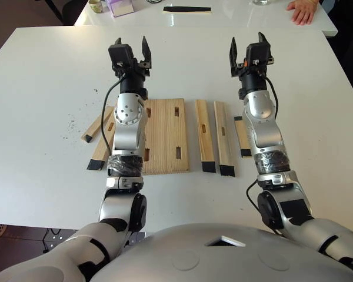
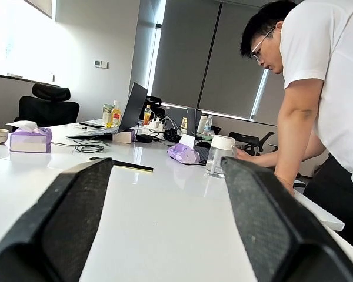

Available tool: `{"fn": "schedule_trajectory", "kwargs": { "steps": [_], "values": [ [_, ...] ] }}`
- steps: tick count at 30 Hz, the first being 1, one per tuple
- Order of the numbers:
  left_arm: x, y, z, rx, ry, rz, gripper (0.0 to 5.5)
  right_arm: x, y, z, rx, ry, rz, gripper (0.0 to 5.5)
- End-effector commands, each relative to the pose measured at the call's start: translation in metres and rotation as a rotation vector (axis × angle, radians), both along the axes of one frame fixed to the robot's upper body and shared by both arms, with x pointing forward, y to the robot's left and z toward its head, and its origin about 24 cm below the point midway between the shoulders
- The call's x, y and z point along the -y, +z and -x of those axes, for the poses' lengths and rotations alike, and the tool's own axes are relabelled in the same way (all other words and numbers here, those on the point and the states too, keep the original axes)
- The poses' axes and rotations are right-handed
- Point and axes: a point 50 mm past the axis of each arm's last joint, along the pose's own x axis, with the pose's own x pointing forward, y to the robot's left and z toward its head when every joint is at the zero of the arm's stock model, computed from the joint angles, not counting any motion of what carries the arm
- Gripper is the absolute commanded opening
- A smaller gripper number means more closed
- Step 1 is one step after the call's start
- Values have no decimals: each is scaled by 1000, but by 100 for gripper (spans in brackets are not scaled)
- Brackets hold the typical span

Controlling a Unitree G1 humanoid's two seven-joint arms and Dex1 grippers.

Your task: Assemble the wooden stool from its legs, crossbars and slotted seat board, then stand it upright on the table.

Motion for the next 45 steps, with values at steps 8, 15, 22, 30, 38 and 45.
{"fn": "schedule_trajectory", "kwargs": {
  "steps": [8,15,22,30,38,45],
  "values": [
    [7,11,-1,6,-31,13,332,-5,11,-5,12,19,-35,342],
    [14,8,-5,-74,-31,-41,332,-11,11,-4,2,45,-42,342],
    [12,7,-6,-80,-49,-2,332,-13,11,-3,11,55,-33,342],
    [10,5,-6,-100,-36,-5,332,-13,8,-3,-16,52,-33,342],
    [12,3,-8,-122,-48,12,332,-13,8,-4,-16,34,-35,342],
    [15,5,-2,-117,-175,51,332,-15,1,-3,-79,70,-96,342]
  ]
}}
